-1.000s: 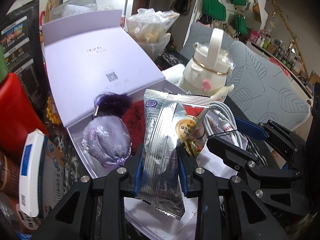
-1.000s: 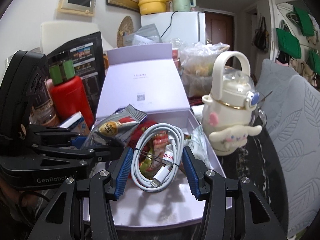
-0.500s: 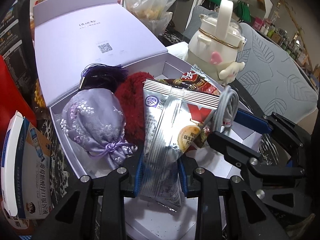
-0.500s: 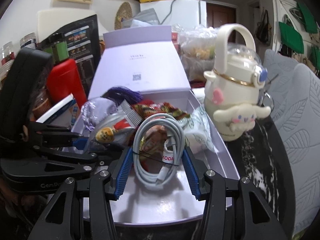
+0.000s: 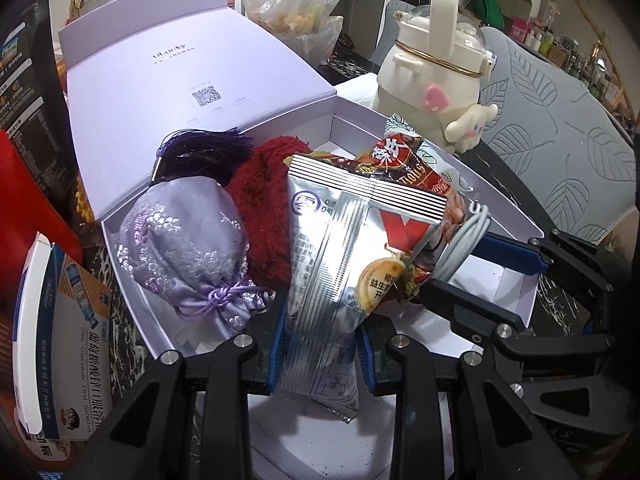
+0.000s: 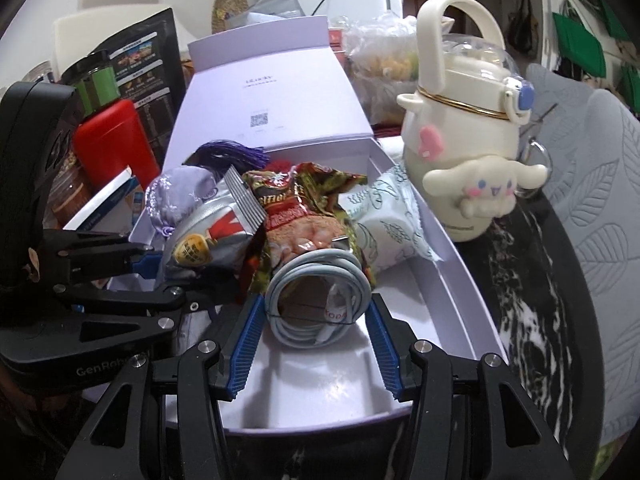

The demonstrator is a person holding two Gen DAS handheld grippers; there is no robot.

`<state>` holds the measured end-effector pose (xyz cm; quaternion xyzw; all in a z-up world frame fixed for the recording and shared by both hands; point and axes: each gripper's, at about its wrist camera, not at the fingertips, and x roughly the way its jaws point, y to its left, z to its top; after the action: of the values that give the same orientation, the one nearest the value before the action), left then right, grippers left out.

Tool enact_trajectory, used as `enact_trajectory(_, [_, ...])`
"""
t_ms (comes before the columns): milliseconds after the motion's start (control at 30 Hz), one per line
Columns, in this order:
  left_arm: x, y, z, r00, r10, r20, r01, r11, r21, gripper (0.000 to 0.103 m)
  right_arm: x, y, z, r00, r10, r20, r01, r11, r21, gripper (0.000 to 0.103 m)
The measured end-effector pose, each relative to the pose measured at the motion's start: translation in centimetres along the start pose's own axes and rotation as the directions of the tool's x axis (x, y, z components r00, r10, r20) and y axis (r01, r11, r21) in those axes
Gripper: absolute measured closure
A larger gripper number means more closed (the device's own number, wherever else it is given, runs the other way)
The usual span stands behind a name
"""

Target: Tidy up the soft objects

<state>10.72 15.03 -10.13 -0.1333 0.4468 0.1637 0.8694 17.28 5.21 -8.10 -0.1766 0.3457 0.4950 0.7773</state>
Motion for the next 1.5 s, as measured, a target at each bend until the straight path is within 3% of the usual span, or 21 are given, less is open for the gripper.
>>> enact_trajectory(133, [0.0, 0.1, 0.3, 1.000, 0.003, -0.012, -0.003, 1.000, -0.011, 0.073, -0.6, 0.3, -0.2, 0.998, -0.066, -0.011, 0.066, 0.998, -0.005, 0.036])
enact_trajectory(500, [-0.9, -0.4, 0.1, 0.996, 0.077, -0.052, -0.078, 0.997, -0.028, 0.071, -3.6, 0.4, -0.9, 0.994, -0.111, 0.003, 0.111, 0.994, 0.023, 0.032])
enact_trajectory(667, [-2.2, -0.5, 0.3, 0.993, 0.105, -0.050, -0.107, 0.994, -0.032, 0.046, -5.2, 0.5, -0.6, 0.992, -0.126, 0.026, 0.125, 0.992, 0.030, 0.032])
enact_trajectory(1167, [-9.4, -0.1, 1.6, 0.986, 0.123, 0.110, -0.119, 0.992, -0.035, 0.046, -11.1, 2.6, 2.3, 0.973, -0.161, 0.163, 0.163, 0.987, 0.001, 0.032])
enact_trajectory(1500, [-15.2, -0.6, 1.9, 0.963, 0.136, 0.231, -0.134, 0.991, -0.021, 0.046, -15.6, 3.9, 3.6, 0.949, -0.171, 0.263, 0.174, 0.985, 0.011, 0.031])
